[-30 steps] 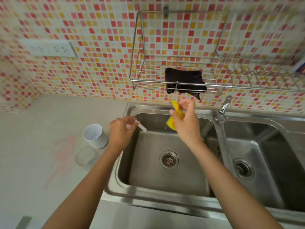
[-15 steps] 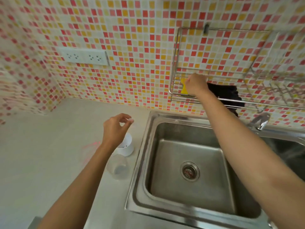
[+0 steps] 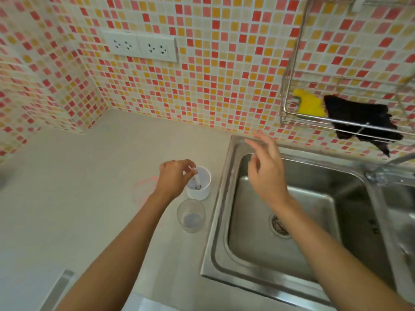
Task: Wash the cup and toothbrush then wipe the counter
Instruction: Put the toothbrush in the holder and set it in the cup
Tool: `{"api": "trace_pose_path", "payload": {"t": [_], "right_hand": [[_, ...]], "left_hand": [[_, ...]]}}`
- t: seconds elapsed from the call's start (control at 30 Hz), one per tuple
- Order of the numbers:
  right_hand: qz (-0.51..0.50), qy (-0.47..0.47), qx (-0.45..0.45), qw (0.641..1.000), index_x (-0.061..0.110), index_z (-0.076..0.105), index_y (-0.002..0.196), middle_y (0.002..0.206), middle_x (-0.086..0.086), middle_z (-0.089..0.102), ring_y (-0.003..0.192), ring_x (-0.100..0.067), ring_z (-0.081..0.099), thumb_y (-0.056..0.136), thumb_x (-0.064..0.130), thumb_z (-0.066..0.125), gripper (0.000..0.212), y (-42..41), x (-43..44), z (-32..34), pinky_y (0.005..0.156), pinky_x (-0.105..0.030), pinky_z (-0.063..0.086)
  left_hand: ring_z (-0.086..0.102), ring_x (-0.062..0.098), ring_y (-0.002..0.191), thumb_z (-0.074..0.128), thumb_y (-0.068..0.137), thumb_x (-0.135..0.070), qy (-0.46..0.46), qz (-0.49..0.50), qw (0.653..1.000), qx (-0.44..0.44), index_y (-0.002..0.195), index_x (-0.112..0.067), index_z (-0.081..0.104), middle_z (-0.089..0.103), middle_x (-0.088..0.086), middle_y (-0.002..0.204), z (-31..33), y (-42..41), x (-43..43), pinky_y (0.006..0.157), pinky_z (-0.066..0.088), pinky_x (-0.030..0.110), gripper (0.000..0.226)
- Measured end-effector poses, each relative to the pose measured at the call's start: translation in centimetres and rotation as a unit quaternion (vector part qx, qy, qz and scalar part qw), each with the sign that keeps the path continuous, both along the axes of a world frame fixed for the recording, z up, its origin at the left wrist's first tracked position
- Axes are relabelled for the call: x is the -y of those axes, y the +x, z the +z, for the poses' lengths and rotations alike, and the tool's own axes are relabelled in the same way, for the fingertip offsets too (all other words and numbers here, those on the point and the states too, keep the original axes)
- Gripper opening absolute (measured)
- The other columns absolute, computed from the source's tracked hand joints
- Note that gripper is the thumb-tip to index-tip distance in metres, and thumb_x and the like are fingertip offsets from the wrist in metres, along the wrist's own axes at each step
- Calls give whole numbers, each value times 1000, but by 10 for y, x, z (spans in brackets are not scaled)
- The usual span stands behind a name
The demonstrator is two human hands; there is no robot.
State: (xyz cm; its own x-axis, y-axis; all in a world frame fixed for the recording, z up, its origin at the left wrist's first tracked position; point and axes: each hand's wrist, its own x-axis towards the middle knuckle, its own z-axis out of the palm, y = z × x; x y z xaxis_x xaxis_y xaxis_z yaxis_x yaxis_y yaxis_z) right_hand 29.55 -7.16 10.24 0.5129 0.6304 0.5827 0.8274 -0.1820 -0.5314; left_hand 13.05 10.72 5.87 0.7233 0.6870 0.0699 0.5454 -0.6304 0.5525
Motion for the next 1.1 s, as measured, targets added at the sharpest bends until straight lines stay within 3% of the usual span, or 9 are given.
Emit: {"api": "trace_pose_path", "payload": {"t": [0.07, 0.13, 0.23, 0.47, 0.63, 0.8, 0.97, 1.03, 1.1], "right_hand": [[37, -131, -84, 987, 6, 49, 135, 143, -10, 41, 132, -22, 40, 88, -2, 51, 48, -20, -10, -30, 112, -32, 32], [78, -249, -166, 951, 10, 35, 145, 151, -7, 31, 139, -20, 31, 88, 2, 54, 61, -30, -23, -54, 112, -20, 18], [131, -315, -225, 913, 13, 29, 147, 151, -8, 32, 140, -19, 28, 85, 9, 64, 72, -37, -38, -70, 106, -16, 17], [144, -285, -311, 895, 30, 40, 138, 134, 6, 53, 120, -12, 50, 65, 24, 84, 85, -41, -58, -92, 99, -32, 42], [144, -284, -352, 880, 36, 33, 138, 126, 14, 54, 113, -9, 52, 62, 31, 87, 93, -45, -64, -100, 89, -24, 42], [123, -273, -390, 871, 46, 31, 132, 118, 20, 57, 106, -4, 57, 56, 46, 86, 94, -48, -65, -104, 90, -33, 51], [125, -258, -387, 877, 47, 33, 128, 115, 24, 56, 106, -4, 57, 56, 45, 85, 90, -52, -67, -101, 91, -36, 51], [114, -245, -390, 880, 45, 35, 126, 113, 23, 55, 104, -5, 56, 55, 43, 86, 87, -52, -66, -99, 90, -36, 52], [90, -222, -387, 890, 43, 35, 123, 116, 18, 53, 106, -7, 55, 54, 42, 87, 87, -46, -62, -94, 91, -35, 51]], "left_hand": [[67, 19, 81, 65, 89, -36, 10, -13, 1000, -3, 93, -25, 72, 74, -4, 83, -1, 3, -4, 86, 45, 38, 14], [65, 19, 81, 64, 89, -38, 29, -32, 999, -17, 93, -26, 72, 74, -5, 83, -1, 6, -9, 86, 43, 38, 15], [62, 20, 88, 63, 90, -36, 44, -53, 997, -34, 97, -26, 73, 74, -5, 88, -2, 7, -13, 90, 39, 38, 16], [59, 21, 94, 64, 90, -29, 37, -61, 997, -31, 98, -23, 73, 74, -3, 91, -9, 2, -19, 90, 35, 35, 14], [59, 24, 96, 66, 88, -26, 12, -70, 997, -15, 100, -19, 74, 74, 2, 93, -12, 7, -16, 91, 43, 41, 16], [53, 26, 104, 68, 86, -24, 24, -88, 996, -9, 103, -17, 75, 75, 3, 92, -14, 11, -10, 94, 41, 41, 19], [55, 27, 104, 65, 89, -25, 44, -81, 995, -24, 106, -22, 74, 74, 3, 96, -18, 0, -13, 92, 42, 40, 20], [56, 29, 104, 60, 92, -19, 48, -85, 995, -17, 113, -21, 71, 72, 5, 101, -17, -3, -8, 92, 42, 39, 24], [57, 27, 106, 54, 90, -4, 17, -56, 997, 49, 125, -18, 62, 70, 4, 109, -17, -19, 3, 94, 43, 38, 38]]}}
